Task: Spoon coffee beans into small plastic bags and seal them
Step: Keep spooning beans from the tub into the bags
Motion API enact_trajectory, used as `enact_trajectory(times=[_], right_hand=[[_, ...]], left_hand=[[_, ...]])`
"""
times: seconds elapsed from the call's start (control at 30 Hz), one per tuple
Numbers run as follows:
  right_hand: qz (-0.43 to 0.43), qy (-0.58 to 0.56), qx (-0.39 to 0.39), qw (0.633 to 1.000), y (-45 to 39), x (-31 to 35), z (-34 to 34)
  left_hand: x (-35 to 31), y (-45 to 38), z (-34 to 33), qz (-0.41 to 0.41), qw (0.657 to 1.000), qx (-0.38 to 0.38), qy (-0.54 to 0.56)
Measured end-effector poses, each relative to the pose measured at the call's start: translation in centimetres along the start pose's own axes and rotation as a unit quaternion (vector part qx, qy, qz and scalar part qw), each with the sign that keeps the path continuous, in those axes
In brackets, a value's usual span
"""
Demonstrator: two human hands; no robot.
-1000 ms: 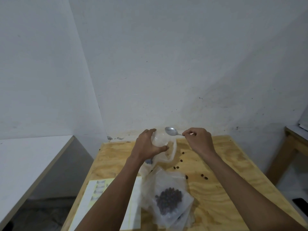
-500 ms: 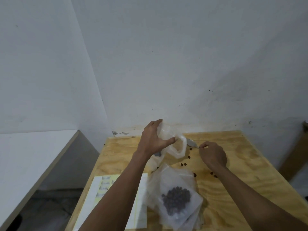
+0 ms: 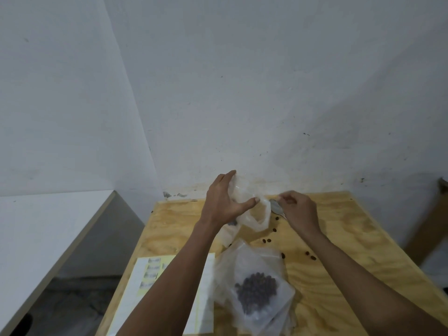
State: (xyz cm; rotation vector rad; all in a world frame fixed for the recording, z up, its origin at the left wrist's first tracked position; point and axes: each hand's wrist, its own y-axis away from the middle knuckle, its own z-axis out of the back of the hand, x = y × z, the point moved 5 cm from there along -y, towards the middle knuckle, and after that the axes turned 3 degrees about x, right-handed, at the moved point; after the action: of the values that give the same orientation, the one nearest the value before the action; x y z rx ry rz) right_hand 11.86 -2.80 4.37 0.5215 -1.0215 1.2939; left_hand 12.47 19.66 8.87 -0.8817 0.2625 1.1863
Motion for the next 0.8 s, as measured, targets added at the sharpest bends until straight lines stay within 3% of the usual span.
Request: enact_trajectory(times=[0.1, 0.17, 0.27, 0.37, 0.47, 0.6, 0.8], right_hand=[[0.006, -0.205, 0.064, 0.977, 0.4, 5.0, 0.6], [0.01, -0.252, 0.123, 0.96, 0.8, 8.0, 0.8], [0.044, -0.236, 0.167, 0.956, 1.5, 11.0, 1.1], [0.066, -0.219, 0.149, 0.962, 2.3, 12.2, 1.5], [0.072, -0.194, 0.092, 0.974, 2.6, 12.6, 2.5], [0.091, -0.175, 0.058, 0.979, 3.4, 13.0, 3.7], [0.106, -0.194, 0.086, 0.971, 5.3, 14.3, 4.2]], left_hand=[[-0.7, 0.0, 0.9, -0.01, 1.0, -0.024, 0.0], [-1.3, 0.1, 1.6, -0.019, 0.999, -0.045, 0.002], [-2.2, 0.3, 2.8, -0.021, 0.998, -0.064, 0.008], [-2.9, 0.8, 3.7, -0.009, 0.998, -0.051, 0.028], [-3.1, 1.3, 4.8, 0.039, 0.989, -0.033, 0.136], [-4.1, 1.9, 7.0, 0.05, 0.953, -0.054, 0.294], [-6.8, 3.0, 8.0, 0.052, 0.932, -0.044, 0.355]])
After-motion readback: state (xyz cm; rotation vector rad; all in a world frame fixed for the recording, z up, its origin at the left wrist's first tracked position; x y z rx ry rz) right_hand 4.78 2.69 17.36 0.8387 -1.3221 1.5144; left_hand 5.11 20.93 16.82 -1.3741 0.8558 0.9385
